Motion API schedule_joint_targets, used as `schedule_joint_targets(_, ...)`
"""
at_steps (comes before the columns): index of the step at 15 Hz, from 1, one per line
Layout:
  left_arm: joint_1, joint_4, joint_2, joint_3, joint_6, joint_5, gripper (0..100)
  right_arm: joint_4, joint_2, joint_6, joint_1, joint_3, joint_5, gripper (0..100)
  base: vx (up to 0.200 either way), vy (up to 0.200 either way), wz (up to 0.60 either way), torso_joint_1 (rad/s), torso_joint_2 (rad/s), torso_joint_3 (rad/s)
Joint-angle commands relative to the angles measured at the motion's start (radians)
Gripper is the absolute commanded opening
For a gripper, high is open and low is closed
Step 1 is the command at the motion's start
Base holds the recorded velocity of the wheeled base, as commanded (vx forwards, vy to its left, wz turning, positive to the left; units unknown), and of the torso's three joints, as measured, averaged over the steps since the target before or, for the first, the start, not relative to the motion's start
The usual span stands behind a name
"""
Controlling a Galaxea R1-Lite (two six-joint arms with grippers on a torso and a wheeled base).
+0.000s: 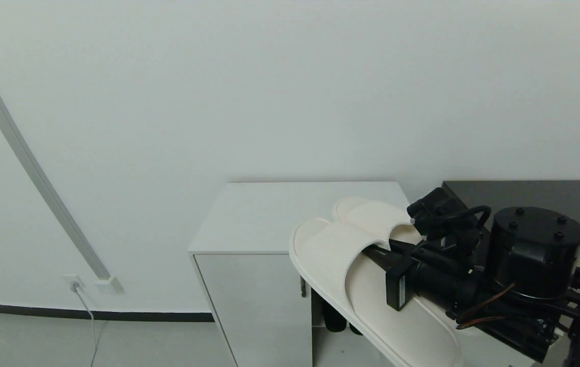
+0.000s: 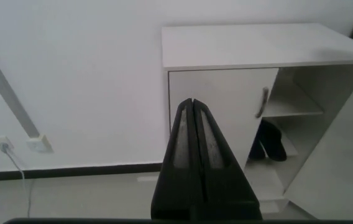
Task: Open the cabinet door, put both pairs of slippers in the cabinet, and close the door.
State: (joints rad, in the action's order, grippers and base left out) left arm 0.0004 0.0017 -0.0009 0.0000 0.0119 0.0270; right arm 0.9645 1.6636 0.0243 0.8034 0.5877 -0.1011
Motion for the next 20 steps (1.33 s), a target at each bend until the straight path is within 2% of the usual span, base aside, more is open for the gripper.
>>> schedule_joint_targets(1, 0.001, 0.000, 0.001, 0.000, 0.000, -0.001, 0, -0.010, 0.004, 0.003, 0.000, -0.014, -0.002, 0, 0.000, 0.000, 0.00, 0.000, 0.00, 0.000)
schedule_joint_targets(13, 0.001, 0.000, 0.001, 0.000, 0.000, 0.001, 0, -0.009, 0.002, 0.006, 0.002, -0.031, 0.000, 0, 0.000, 0.000, 0.00, 0.000, 0.00, 0.000)
schedule_joint_targets(19, 0.000, 0.000, 0.001, 0.000, 0.000, -0.001, 0, -0.009, 0.002, 0.008, 0.002, -0.034, 0.000, 0, -0.200, 0.000, 0.00, 0.005, 0.01, 0.005)
schedule_joint_targets(20, 0.000, 0.000, 0.001, 0.000, 0.000, 0.001, 0, -0.009, 0.001, 0.008, 0.003, -0.034, 0.000, 0, 0.000, 0.000, 0.00, 0.000, 0.00, 0.000)
